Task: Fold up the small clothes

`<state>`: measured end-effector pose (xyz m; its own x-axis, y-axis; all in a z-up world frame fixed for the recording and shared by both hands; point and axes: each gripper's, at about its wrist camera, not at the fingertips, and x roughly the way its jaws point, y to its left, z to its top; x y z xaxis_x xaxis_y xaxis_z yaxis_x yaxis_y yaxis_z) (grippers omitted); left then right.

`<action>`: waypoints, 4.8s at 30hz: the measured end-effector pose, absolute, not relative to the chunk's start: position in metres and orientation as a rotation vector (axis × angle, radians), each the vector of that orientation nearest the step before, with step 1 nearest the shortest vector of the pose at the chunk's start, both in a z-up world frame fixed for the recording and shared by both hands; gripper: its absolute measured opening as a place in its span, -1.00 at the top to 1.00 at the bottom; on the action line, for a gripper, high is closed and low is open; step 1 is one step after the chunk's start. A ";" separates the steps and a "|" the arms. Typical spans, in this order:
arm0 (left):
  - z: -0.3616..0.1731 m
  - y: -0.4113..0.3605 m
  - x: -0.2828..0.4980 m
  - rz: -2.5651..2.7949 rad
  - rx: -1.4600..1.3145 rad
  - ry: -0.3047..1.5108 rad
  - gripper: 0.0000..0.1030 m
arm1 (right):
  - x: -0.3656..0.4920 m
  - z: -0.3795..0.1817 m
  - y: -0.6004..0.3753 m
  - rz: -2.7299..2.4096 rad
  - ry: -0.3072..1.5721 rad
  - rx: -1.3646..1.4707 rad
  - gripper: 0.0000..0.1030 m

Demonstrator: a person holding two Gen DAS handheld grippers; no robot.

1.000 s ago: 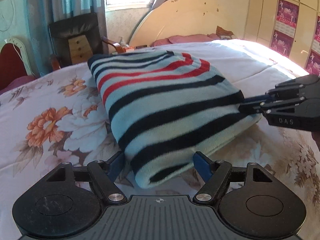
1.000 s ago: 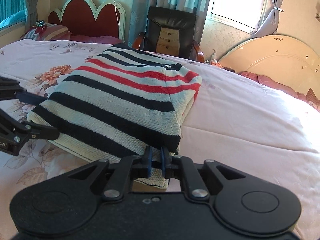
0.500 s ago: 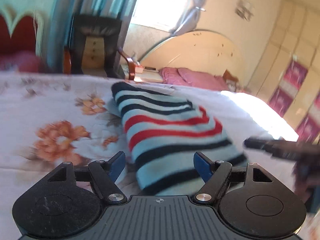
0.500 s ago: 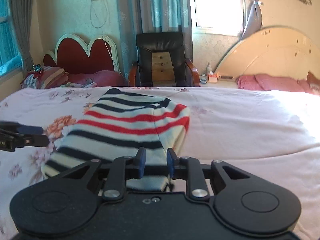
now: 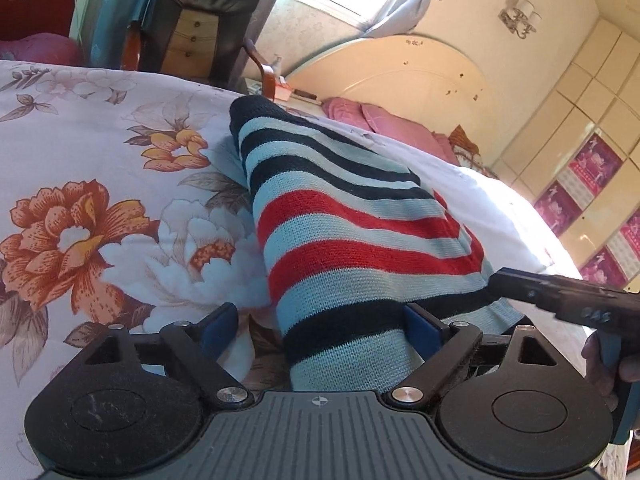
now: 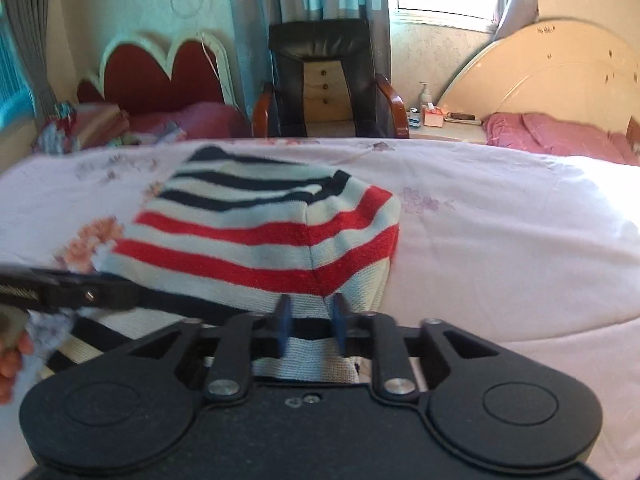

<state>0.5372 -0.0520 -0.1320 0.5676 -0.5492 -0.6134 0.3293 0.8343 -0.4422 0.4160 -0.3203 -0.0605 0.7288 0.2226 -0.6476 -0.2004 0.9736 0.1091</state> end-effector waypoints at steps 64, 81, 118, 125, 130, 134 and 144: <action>-0.049 -0.018 0.511 -0.681 -0.432 0.755 -0.07 | 0.423 -0.017 -0.322 0.612 0.753 0.369 0.35; -0.119 0.246 0.448 -0.529 -0.520 0.811 -0.07 | 0.417 -0.066 -0.080 0.762 0.869 0.375 0.35; -0.099 0.235 0.381 -0.457 -0.117 0.628 -0.32 | 0.355 -0.055 -0.026 0.612 0.702 -0.056 0.69; -0.096 0.205 0.362 -0.333 0.016 0.679 -0.33 | 0.329 -0.079 -0.003 0.520 0.753 -0.307 0.76; -0.054 0.201 0.289 -0.247 0.012 0.572 -0.97 | 0.283 -0.038 -0.023 0.437 0.682 -0.185 -0.13; -0.032 0.187 0.223 -0.190 0.004 0.526 -1.00 | 0.223 -0.011 -0.045 0.406 0.664 -0.102 -0.33; 0.010 0.168 0.071 -0.091 -0.039 0.465 -1.00 | 0.062 0.040 -0.068 0.201 0.612 -0.063 -0.98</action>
